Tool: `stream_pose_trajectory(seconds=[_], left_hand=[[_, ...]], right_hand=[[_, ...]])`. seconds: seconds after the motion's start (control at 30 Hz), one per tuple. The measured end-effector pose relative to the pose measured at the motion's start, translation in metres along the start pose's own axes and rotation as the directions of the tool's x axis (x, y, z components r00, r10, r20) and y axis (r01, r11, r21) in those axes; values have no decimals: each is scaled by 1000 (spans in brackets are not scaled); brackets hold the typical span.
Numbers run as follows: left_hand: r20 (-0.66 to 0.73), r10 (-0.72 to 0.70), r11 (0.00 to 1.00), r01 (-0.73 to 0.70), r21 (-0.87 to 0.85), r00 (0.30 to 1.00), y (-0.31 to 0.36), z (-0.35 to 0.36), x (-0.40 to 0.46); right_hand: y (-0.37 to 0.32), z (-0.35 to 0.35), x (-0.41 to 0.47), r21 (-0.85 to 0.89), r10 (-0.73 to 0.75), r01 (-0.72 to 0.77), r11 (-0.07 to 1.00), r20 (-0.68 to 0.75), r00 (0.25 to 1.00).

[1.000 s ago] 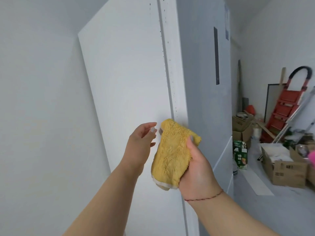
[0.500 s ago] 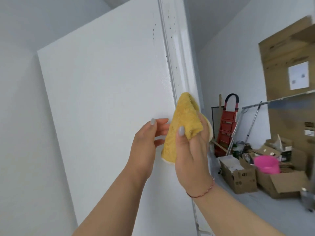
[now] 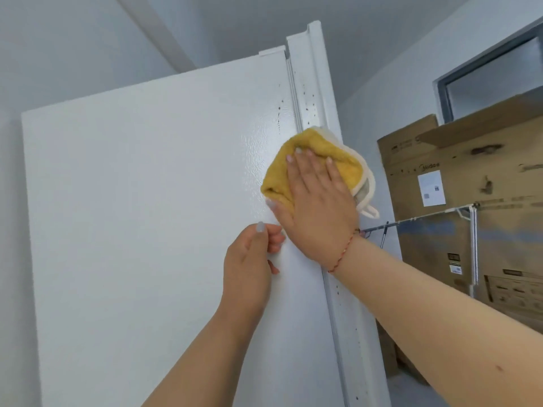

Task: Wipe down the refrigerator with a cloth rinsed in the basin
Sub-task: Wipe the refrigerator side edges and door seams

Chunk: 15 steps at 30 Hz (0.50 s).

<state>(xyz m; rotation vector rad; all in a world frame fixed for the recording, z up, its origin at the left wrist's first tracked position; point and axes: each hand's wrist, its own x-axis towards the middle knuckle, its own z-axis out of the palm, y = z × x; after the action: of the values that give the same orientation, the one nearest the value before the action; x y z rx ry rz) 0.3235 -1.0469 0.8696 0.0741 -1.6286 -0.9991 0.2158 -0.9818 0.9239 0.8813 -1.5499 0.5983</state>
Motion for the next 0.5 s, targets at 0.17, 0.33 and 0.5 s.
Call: stream_pose_trajectory(seconds=[0.17,0.33,0.5], left_hand=[[-7,13,1000,-13,22,1000,-4,3,6],[-10,110,985,-108,134,994,7,9,19],[6,251,941,-246,232,968,27,16,40]], right_hand=[[3,4,23,-80,-68,77,994,111,991],[12,-15,85,-86,-60,76,993,173,983],[31,-38,155,-143,-34,67,987,220,975]])
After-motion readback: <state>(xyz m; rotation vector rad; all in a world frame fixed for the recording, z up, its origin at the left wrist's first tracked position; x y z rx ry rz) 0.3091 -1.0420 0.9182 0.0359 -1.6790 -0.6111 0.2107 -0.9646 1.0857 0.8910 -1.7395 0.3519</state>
